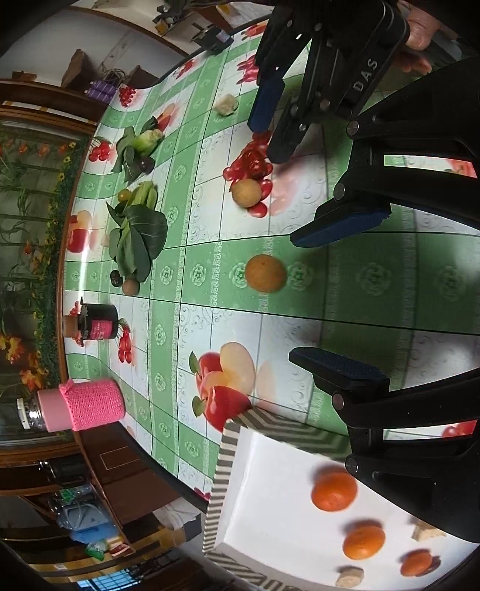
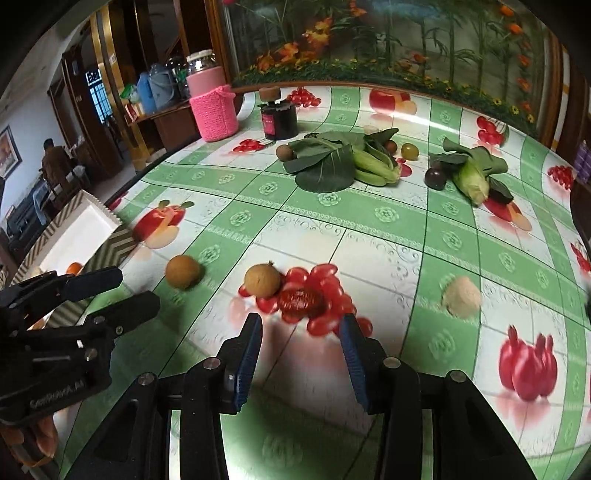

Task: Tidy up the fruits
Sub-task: 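Grasp another brown round fruit with the left tool while the right tool grasps a red date, then carry the brown fruit and red date into the white tray and open both tools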

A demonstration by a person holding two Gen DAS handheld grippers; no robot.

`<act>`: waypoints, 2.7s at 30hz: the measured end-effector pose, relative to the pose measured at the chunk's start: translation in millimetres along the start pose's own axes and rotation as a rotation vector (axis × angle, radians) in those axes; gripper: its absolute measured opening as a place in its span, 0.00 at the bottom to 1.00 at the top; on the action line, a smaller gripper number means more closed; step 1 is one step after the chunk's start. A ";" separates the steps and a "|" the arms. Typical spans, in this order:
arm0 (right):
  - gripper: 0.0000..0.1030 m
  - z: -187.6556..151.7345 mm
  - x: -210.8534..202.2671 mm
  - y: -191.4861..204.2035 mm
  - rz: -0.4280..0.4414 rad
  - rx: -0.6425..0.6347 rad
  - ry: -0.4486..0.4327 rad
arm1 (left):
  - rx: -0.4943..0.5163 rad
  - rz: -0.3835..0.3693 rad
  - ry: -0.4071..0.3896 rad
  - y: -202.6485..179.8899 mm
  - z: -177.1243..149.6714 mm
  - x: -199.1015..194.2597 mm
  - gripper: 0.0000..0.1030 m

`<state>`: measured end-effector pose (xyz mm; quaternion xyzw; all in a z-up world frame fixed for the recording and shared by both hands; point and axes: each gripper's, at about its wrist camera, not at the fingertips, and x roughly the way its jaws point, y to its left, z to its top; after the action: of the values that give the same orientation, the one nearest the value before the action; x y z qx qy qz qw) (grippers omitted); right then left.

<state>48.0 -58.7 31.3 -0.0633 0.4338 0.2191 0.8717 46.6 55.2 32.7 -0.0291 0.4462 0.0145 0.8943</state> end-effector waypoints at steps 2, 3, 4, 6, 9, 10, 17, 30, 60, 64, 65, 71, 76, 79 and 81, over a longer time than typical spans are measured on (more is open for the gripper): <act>0.41 3.2 6.6 -2.2 -0.005 -0.003 0.005 | 0.006 0.000 0.003 -2.0 3.0 4.3 0.55; 0.41 4.0 9.3 -2.8 0.001 -0.004 0.007 | 0.007 0.002 0.006 -2.9 4.7 7.1 0.55; 0.41 4.2 11.7 -3.8 0.010 -0.005 0.009 | 0.006 0.005 0.009 -3.5 6.2 9.6 0.55; 0.41 4.8 13.1 -5.5 0.018 -0.005 -0.009 | 0.003 0.006 0.015 -4.4 10.0 15.0 0.55; 0.34 4.7 14.4 -8.3 0.030 -0.005 -0.019 | -0.005 0.015 0.026 -6.3 15.6 24.3 0.55; 0.32 4.2 14.2 -8.0 0.027 -0.010 -0.020 | -0.006 0.014 0.027 -6.9 16.2 26.2 0.55; 0.28 0.6 9.3 -15.2 0.052 0.011 -0.029 | 0.024 -0.004 0.018 -12.1 15.2 35.7 0.40; 0.28 -19.7 -42.4 3.5 0.101 0.021 -0.089 | -0.003 -0.058 0.021 2.7 -4.1 6.5 0.24; 0.28 -51.9 -65.1 134.2 0.257 -0.053 -0.108 | -0.067 0.132 -0.131 87.6 -82.0 -95.6 0.25; 0.28 -46.9 -65.8 149.6 0.268 -0.082 -0.111 | -0.084 0.153 -0.141 101.3 -85.9 -101.4 0.25; 0.28 -45.8 -65.2 153.1 0.270 -0.089 -0.111 | -0.090 0.160 -0.143 105.5 -87.0 -102.6 0.25; 0.28 -39.9 -61.5 173.2 0.291 -0.125 -0.105 | -0.130 0.188 -0.145 129.3 -93.0 -107.4 0.25; 0.28 -35.4 -56.5 190.9 0.303 -0.159 -0.095 | -0.161 0.209 -0.140 148.0 -96.9 -109.1 0.25; 0.27 -33.3 -53.9 201.3 0.309 -0.179 -0.088 | -0.177 0.220 -0.137 159.8 -99.2 -109.8 0.25; 0.27 -31.7 -51.8 206.9 0.314 -0.190 -0.085 | -0.186 0.227 -0.137 165.4 -100.4 -110.3 0.25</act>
<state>-92.8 100.2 68.8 -0.0674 0.3787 0.3951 0.8343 -108.3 213.7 54.1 -0.0602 0.3814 0.1586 0.9087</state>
